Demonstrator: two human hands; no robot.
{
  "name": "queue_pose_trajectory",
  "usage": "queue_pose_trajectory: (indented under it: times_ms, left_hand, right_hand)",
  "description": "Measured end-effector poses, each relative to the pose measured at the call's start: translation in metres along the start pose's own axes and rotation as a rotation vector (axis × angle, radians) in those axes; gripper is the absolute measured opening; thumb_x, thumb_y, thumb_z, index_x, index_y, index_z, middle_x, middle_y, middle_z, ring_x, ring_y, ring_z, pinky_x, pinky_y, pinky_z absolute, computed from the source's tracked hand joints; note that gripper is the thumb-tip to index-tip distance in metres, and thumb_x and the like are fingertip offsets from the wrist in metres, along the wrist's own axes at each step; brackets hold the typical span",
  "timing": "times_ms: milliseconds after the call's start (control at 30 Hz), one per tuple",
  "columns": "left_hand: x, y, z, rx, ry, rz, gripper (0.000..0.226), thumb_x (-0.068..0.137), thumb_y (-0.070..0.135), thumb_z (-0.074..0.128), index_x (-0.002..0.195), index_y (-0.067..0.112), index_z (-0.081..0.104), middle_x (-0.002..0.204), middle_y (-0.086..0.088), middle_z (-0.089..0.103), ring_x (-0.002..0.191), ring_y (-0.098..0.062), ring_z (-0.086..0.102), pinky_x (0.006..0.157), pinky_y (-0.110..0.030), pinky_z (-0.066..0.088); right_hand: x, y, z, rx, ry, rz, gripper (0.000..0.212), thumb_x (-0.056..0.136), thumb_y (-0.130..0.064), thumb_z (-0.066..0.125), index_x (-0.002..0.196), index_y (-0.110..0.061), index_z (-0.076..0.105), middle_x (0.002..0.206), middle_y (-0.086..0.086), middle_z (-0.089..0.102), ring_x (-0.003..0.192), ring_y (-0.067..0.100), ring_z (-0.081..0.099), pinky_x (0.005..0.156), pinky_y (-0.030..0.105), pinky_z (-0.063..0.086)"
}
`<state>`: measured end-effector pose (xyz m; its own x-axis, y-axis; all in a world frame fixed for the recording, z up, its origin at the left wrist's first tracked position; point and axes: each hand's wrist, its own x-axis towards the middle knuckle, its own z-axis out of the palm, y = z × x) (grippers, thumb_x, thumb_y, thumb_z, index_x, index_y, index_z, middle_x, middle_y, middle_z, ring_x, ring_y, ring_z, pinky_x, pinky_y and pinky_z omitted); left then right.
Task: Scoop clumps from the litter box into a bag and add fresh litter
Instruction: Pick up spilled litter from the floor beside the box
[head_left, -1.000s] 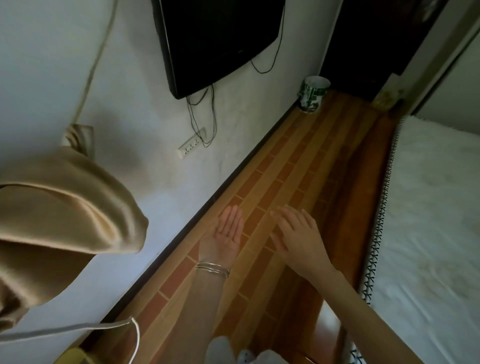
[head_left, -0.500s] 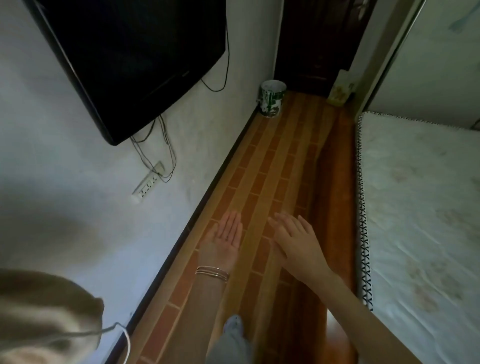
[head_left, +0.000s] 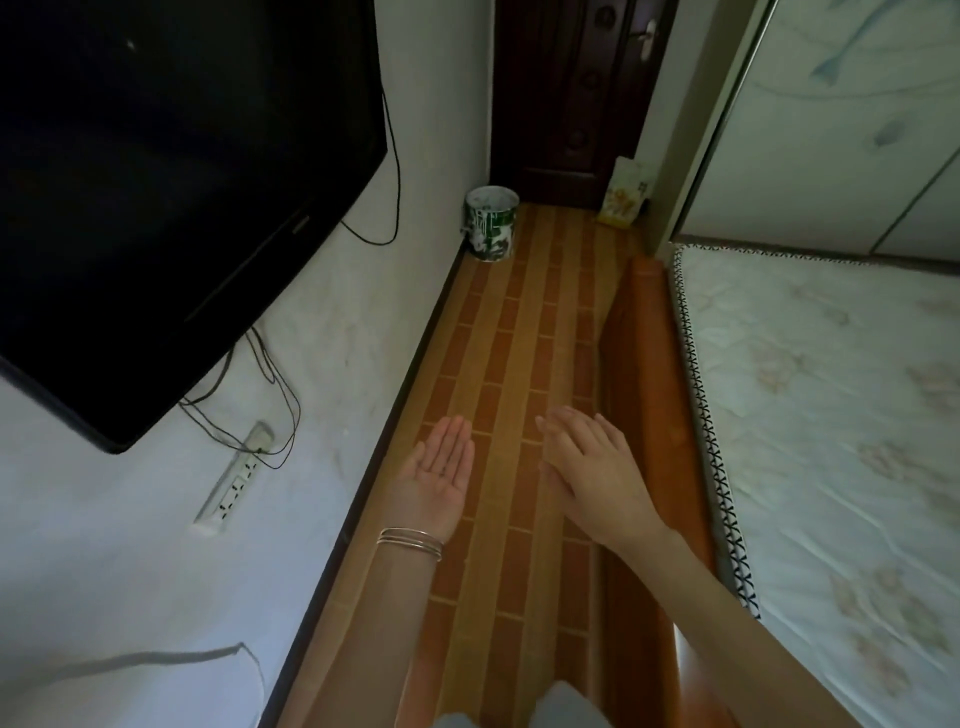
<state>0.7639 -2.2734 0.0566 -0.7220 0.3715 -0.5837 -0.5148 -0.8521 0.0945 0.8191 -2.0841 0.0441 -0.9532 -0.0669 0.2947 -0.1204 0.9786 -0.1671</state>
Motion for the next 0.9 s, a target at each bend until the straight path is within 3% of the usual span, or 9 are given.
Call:
queue_pose_trajectory:
  times_ms: [167, 300, 467, 700, 900]
  left_hand:
    - [0.048, -0.001, 0.019, 0.120, -0.089, 0.017, 0.042, 0.103, 0.022, 0.025, 0.108, -0.002, 0.060, 0.103, -0.016, 0.070, 0.106, -0.026, 0.058, 0.099, -0.038, 0.039]
    - [0.098, -0.006, 0.044, 0.142, -0.081, 0.031, 0.038, 0.102, 0.021, 0.029, 0.116, -0.001, 0.058, 0.110, -0.015, 0.068, 0.110, -0.025, 0.058, 0.098, -0.039, 0.043]
    - [0.166, -0.018, 0.093, 0.137, -0.075, 0.017, 0.037, 0.102, 0.019, 0.032, 0.118, -0.001, 0.057, 0.117, -0.016, 0.065, 0.111, -0.026, 0.059, 0.085, -0.039, 0.048]
    - [0.261, -0.038, 0.174, 0.131, -0.076, 0.044, 0.036, 0.103, 0.020, 0.032, 0.115, -0.002, 0.058, 0.110, -0.016, 0.068, 0.110, -0.026, 0.059, 0.085, -0.039, 0.048]
    - [0.327, -0.049, 0.222, 0.152, -0.087, 0.047, 0.038, 0.102, 0.023, 0.031, 0.115, 0.000, 0.059, 0.116, -0.015, 0.066, 0.111, -0.024, 0.059, 0.088, -0.037, 0.048]
  right_hand:
    - [0.030, 0.032, 0.020, -0.019, -0.032, 0.041, 0.046, 0.091, -0.034, 0.033, 0.132, -0.017, 0.045, 0.134, 0.004, 0.050, 0.130, 0.021, 0.041, 0.107, 0.044, 0.033]
    - [0.067, 0.071, 0.035, -0.034, -0.053, 0.043, 0.044, 0.090, -0.029, 0.048, 0.131, -0.016, 0.047, 0.132, 0.005, 0.052, 0.128, 0.022, 0.044, 0.106, 0.044, 0.035]
    - [0.130, 0.132, 0.039, -0.046, -0.070, 0.033, 0.045, 0.088, -0.025, 0.057, 0.131, -0.015, 0.048, 0.132, 0.006, 0.052, 0.129, 0.023, 0.043, 0.106, 0.044, 0.034]
    - [0.225, 0.219, 0.039, -0.070, -0.092, -0.009, 0.044, 0.089, -0.026, 0.053, 0.131, -0.016, 0.047, 0.134, 0.005, 0.051, 0.130, 0.021, 0.041, 0.108, 0.044, 0.033]
    - [0.284, 0.270, 0.047, -0.044, -0.103, -0.024, 0.045, 0.090, -0.026, 0.045, 0.134, -0.016, 0.045, 0.136, 0.005, 0.049, 0.132, 0.022, 0.039, 0.109, 0.044, 0.031]
